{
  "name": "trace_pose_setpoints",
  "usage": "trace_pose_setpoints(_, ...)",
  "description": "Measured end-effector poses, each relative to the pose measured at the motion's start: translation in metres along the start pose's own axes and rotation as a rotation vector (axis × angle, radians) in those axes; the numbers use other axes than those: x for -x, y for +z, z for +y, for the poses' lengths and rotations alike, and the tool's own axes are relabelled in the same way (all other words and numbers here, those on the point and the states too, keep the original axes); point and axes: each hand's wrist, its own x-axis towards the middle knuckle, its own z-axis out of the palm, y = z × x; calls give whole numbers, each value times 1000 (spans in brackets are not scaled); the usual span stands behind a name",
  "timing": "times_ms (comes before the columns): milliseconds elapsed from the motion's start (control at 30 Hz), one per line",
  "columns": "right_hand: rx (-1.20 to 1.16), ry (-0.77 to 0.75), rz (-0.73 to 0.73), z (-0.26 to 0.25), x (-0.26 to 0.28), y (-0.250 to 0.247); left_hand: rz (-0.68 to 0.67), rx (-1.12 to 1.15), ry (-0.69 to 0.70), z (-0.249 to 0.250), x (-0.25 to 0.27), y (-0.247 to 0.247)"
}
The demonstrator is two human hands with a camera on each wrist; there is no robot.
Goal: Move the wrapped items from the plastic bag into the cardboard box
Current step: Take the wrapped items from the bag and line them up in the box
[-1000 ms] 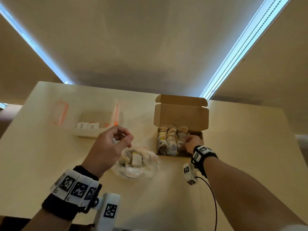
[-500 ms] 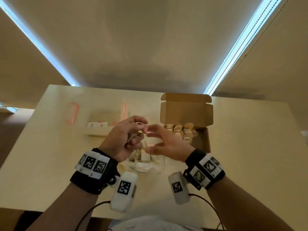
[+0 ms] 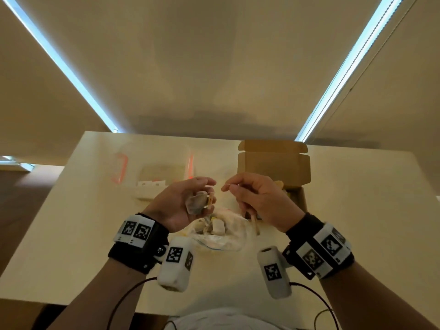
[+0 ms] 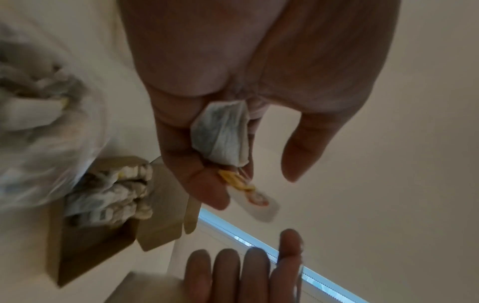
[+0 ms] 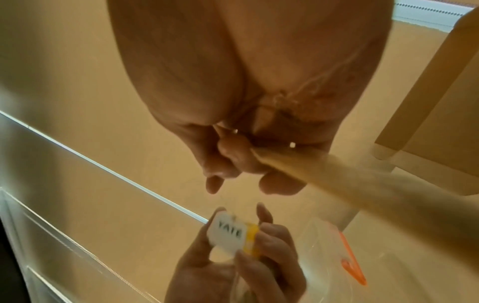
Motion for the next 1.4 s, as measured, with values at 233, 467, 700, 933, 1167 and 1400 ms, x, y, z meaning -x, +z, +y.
trace_pose_setpoints(233,-34,-54,57,-13,2,0,-114,163,-82,-30,-8,0)
trace_pose_setpoints(467,-67,-31,63,-23,7,-6,-116,-32,104,-33,-10,3)
trace_pose_setpoints(700,304,79,173,-13,4,-22,-13,-218,383,-12,0,-4)
trace_pose_setpoints(933,445,116,189,0,6,-17,298,-622,728,8,13,9)
trace_pose_setpoints(1167,141,33,139,-17,10,-17,419,-563,541,2,-4,0)
trace_pose_setpoints(1400,44,17,77,-34,7,-17,121,-555,545,-12,0,26)
